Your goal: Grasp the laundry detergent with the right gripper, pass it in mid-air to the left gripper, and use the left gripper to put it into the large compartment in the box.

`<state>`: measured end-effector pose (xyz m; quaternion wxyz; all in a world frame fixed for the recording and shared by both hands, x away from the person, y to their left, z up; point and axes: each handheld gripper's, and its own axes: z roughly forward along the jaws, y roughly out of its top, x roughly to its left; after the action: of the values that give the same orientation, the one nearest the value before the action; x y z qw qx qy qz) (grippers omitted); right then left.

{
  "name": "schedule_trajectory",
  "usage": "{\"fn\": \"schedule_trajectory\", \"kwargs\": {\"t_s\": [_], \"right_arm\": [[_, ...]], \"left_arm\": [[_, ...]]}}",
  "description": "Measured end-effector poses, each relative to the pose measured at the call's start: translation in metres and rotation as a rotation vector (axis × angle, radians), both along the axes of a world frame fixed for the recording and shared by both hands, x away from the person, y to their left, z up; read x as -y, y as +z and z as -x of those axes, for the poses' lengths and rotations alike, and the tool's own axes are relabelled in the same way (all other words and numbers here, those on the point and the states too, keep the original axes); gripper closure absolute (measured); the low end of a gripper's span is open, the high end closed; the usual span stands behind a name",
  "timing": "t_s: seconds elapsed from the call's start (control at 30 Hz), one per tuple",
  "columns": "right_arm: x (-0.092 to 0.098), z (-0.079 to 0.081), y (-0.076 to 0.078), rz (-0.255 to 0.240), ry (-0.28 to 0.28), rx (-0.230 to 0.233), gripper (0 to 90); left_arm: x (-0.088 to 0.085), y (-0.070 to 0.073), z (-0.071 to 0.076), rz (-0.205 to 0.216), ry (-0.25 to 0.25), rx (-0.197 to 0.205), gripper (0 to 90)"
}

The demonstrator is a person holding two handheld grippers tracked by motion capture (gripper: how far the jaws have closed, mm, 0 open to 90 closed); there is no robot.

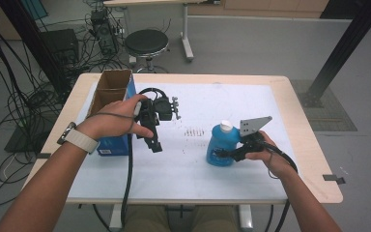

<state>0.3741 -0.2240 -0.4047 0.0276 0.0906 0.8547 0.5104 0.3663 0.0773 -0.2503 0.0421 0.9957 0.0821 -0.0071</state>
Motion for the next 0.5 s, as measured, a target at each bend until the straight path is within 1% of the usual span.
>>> {"fn": "schedule_trajectory", "kwargs": {"t_s": [0.03,0.1,0.5], "right_arm": [[0.0000,-0.0002,-0.0001,-0.002,0.000,0.000,42.5],[0.0000,-0.0002,0.0000,-0.001,0.001,0.000,42.5],[0.0000,-0.0010,-0.0002,-0.003,0.006,-0.004,42.5]], "left_arm": [[-0.0002,-0.0004,0.0004,0.006,0.006,0.000,9.9],[-0.0003,-0.0002,0.0004,0.005,0.009,0.001,9.9],[-0.0011,-0.0005,0.0003,0.009,0.010,0.004,9.9]]}}
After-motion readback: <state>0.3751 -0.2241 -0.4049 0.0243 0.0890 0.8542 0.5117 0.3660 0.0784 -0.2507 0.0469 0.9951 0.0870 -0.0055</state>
